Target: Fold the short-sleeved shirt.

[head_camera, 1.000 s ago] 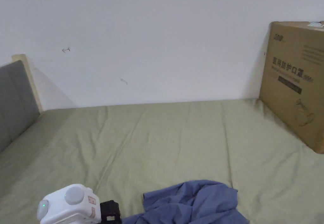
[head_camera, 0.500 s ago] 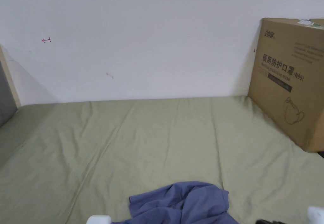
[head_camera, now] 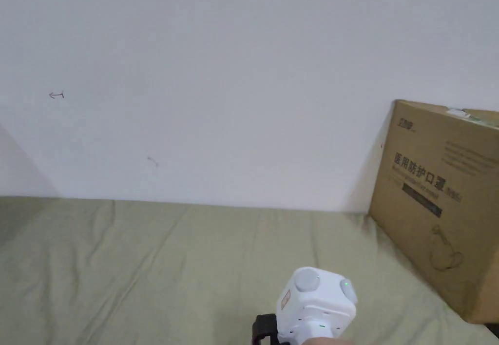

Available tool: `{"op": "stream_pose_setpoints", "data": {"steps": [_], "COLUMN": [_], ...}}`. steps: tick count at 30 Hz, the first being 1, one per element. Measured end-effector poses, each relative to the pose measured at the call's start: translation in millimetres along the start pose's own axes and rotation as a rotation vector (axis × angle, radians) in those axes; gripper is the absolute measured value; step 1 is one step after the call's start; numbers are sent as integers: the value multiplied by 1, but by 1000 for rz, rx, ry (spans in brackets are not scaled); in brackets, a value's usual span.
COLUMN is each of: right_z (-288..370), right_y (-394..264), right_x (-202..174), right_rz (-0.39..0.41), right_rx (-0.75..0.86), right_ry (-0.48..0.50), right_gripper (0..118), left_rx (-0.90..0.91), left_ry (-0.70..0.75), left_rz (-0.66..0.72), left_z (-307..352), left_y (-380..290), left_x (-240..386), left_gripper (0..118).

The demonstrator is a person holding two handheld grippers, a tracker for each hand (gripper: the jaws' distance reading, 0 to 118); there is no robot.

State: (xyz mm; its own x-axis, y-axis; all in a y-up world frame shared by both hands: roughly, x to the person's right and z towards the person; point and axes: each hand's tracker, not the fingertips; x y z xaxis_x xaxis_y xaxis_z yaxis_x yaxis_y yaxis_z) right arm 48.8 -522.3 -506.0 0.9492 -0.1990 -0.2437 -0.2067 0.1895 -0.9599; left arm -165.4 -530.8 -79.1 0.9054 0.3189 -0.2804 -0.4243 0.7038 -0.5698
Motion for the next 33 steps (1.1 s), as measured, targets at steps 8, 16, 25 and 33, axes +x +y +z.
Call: {"op": "stream_pose_setpoints", "data": {"steps": [8,16,25,33], "right_z": [-60,6,181,324], "right_y": [-5,-54,-150,-216], "right_x": [-43,-30,44,87], "right_rz": [336,453,176,123], "right_rx": [-114,-6,368,604], "right_ry": [-179,-43,298,343], "right_gripper": [97,7,7,7], "left_rx": [-63,-11,143,307], "left_ry": [35,24,-19,-25], "left_rz": [-7,-43,-48,-146], "left_z": [-19,-2,70,158], "left_y": [-6,-7,40,124], "left_x": [-11,-4,9,20], "left_gripper": [5,5,5,5]}}
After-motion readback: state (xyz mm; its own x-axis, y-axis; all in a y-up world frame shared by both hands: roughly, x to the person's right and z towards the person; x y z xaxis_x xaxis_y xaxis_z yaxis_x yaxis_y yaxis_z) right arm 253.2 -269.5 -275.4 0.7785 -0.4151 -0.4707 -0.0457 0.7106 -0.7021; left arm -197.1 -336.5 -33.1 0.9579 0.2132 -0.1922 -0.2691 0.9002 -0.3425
